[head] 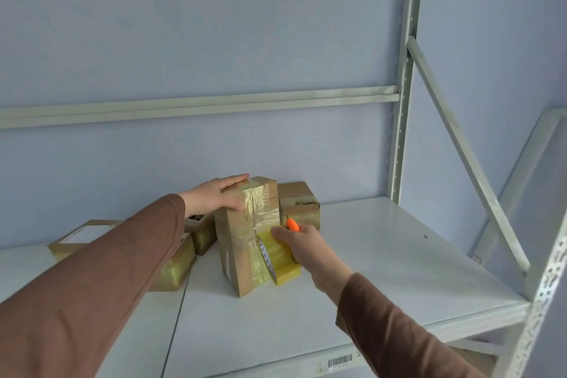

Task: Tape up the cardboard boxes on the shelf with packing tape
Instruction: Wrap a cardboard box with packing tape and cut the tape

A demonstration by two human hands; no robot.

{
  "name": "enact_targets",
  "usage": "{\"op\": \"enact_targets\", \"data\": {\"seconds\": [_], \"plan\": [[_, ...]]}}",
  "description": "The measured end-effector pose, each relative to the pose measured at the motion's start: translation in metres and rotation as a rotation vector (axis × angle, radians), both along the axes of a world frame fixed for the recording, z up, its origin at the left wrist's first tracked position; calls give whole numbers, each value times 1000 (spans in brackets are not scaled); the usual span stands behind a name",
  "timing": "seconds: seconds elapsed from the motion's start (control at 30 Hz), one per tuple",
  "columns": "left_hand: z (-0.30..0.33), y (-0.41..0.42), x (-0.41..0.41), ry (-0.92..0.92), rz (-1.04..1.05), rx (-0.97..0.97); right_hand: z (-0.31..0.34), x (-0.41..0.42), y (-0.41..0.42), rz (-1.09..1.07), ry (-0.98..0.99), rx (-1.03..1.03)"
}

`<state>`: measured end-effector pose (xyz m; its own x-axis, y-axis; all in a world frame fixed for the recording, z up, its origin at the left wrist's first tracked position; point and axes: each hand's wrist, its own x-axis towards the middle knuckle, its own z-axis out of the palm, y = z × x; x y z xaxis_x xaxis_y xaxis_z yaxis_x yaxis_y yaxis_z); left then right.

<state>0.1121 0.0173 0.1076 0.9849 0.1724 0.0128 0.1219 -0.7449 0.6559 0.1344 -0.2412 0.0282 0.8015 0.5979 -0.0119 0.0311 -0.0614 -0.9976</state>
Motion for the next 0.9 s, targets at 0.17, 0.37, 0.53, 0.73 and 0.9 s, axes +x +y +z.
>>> {"op": "enact_targets", "data": {"seconds": [0.17,0.37,0.53,0.73,0.9], "plan": [[-3,2,1,-2,-5,-3,-46,8,23,-22,77,-95],[-1,11,-9,-24,47,-163,-68,-2,41,-139,26,20],[-10,28,-23,12,147,-342,-37,-19,-7,-204,-110,329],[-76,24,-24,104,266,-638,-36,-52,-31,-51,-327,340],[-102,20,-16,38,321,-522,-50,-54,-38,37,-368,221]]}}
